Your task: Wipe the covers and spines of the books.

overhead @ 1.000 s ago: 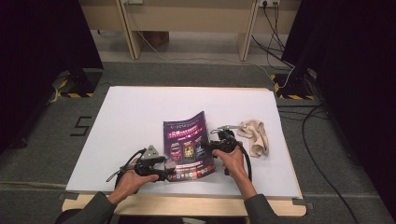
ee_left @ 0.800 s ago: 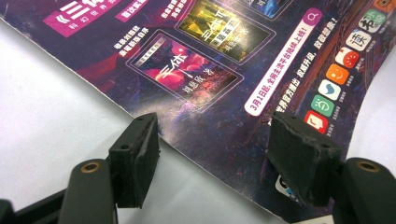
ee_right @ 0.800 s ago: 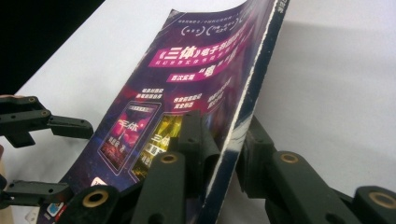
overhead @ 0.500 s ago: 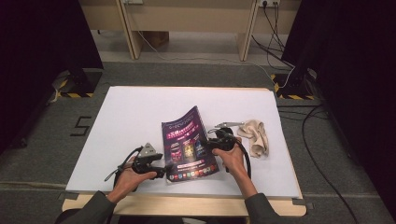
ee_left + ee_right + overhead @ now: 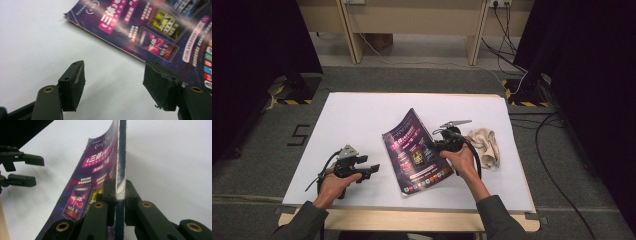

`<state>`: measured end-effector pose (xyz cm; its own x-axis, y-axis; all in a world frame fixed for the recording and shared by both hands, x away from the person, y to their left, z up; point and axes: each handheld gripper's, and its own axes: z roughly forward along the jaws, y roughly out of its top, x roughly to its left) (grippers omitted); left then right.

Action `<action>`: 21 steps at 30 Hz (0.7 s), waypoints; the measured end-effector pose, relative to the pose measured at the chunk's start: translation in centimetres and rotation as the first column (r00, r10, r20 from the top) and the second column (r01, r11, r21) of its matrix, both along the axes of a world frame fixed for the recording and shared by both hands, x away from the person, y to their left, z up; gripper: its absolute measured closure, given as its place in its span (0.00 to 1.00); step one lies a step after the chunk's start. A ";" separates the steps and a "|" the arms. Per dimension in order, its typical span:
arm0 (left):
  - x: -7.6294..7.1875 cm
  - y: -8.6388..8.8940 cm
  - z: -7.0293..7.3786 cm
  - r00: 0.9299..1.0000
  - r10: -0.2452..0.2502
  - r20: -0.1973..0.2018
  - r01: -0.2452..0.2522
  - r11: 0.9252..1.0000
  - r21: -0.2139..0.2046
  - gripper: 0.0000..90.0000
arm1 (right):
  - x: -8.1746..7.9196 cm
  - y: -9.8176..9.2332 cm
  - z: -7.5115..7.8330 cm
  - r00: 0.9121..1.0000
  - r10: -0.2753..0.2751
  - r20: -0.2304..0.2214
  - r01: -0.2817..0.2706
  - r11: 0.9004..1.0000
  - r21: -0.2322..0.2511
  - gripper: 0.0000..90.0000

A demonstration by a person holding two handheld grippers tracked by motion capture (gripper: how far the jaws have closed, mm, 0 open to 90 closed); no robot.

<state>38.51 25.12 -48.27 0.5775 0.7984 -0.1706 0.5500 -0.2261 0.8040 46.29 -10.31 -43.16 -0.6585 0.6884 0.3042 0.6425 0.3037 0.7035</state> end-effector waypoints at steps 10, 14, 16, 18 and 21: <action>0.1 0.0 -0.3 1.000 -0.005 -0.009 0.005 1.000 0.010 0.37 | 1.4 -0.1 2.9 0.999 0.031 0.026 -0.027 0.990 -0.137 0.93; 0.1 0.0 -0.4 1.000 -0.003 -0.011 0.003 1.000 0.011 0.37 | 1.7 -0.3 4.6 0.998 0.031 0.058 -0.019 0.981 -0.192 0.93; 0.1 0.1 -0.4 1.000 -0.001 -0.012 0.001 1.000 0.011 0.37 | 1.9 -0.4 5.6 0.997 0.029 0.074 -0.012 0.976 -0.218 0.93; 0.2 0.1 -0.4 1.000 0.000 -0.016 0.000 1.000 0.015 0.37 | 2.0 -0.4 6.6 0.994 0.038 0.106 -0.009 0.964 -0.264 0.93; 0.2 0.2 -0.5 1.000 0.008 -0.018 -0.008 1.000 0.017 0.37 | 2.1 -0.3 8.1 0.986 0.043 0.158 0.013 0.941 -0.339 0.93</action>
